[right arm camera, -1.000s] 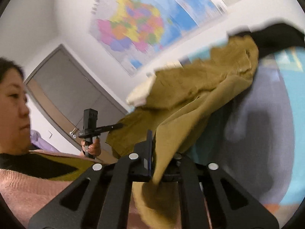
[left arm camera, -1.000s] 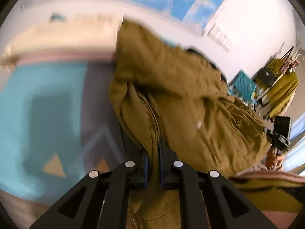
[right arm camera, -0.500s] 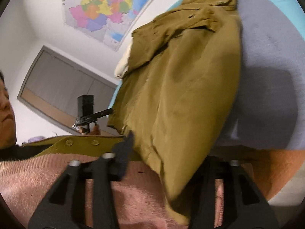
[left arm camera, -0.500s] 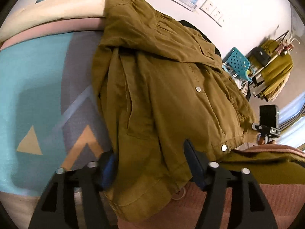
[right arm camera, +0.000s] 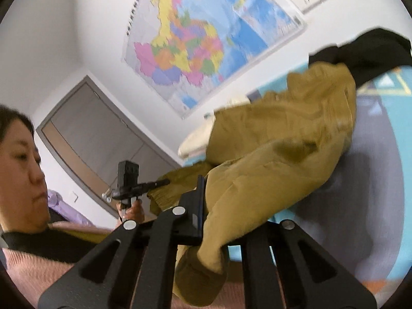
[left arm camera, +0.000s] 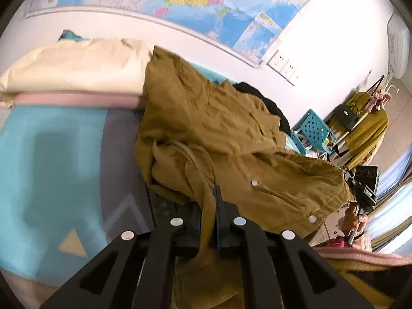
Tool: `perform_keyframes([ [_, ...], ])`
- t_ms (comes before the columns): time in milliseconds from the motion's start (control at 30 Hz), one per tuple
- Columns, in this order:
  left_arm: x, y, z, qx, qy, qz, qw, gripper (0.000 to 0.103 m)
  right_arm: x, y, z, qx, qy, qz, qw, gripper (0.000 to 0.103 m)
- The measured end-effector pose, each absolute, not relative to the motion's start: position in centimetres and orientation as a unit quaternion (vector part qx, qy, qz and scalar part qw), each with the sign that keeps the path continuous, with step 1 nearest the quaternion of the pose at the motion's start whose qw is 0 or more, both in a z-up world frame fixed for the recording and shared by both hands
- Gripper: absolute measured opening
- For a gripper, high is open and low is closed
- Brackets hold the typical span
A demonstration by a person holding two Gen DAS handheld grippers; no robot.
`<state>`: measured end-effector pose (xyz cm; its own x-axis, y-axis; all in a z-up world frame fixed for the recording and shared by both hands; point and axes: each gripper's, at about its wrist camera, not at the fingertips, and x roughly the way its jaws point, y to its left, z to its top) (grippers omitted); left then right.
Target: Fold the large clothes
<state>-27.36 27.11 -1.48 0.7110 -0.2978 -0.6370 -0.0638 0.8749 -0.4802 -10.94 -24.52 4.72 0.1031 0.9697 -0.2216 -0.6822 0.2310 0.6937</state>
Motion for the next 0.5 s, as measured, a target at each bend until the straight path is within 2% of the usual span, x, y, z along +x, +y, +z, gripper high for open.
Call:
perform_keyframes([
  [200, -23.7, 29.1, 1.6, -0.237, 0.363, -0.072, 0.898, 0.008, -6.6, -23.9, 7.3, 0.242, 0.304, 0.573, 0.722, 0.007],
  [500, -16.5, 31.2, 4.6, -0.231, 0.384, -0.057, 0.892, 0.009, 0.3, -21.3, 9.4, 0.262, 0.307, 0.556, 0.727, 0.007],
])
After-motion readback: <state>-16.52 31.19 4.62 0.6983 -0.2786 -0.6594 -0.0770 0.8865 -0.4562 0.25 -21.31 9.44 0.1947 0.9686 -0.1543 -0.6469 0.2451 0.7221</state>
